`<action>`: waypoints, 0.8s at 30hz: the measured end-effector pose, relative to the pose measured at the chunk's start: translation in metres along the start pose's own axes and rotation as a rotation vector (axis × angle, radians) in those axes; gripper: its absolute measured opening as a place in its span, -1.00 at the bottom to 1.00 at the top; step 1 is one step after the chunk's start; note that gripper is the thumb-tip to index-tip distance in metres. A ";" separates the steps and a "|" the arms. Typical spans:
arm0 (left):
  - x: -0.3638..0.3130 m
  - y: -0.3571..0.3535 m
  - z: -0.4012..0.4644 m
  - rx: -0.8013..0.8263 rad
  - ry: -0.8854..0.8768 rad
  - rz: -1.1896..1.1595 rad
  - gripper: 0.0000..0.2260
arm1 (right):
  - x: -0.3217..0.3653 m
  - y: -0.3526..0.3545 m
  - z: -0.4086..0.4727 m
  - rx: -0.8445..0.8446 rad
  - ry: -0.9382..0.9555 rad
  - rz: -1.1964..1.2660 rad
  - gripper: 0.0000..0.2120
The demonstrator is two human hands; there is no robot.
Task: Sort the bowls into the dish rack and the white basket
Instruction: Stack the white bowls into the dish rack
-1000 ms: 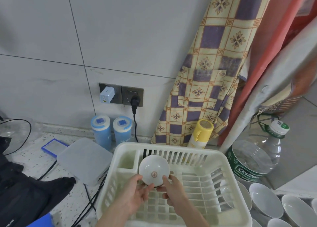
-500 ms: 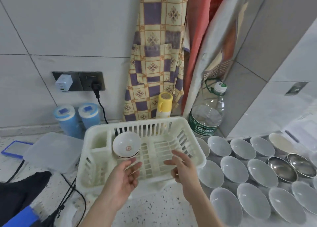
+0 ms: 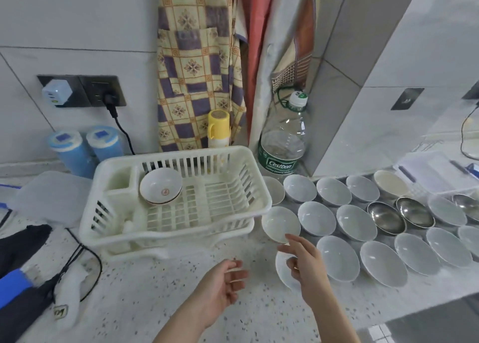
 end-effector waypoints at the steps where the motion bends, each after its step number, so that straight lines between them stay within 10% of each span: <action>1: 0.011 -0.008 0.001 -0.014 0.001 0.012 -0.85 | -0.002 0.005 0.005 0.020 -0.009 -0.015 -0.82; 17: 0.107 -0.117 0.021 -0.212 -0.053 0.160 -0.76 | -0.073 0.103 0.058 0.271 -0.362 -0.261 -0.68; 24: 0.109 -0.125 0.029 -0.227 -0.080 -0.055 -0.76 | -0.095 0.142 0.079 0.049 -0.404 -0.126 -0.77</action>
Point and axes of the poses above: each hand's wrist, its own z-axis towards the middle knuckle, its own y-axis out of the back of the hand, x = y × z, the point moved 8 cm from there along z, towards the middle knuckle, and after that the axes turned 14 degrees about -x, right-handed, at the moved point
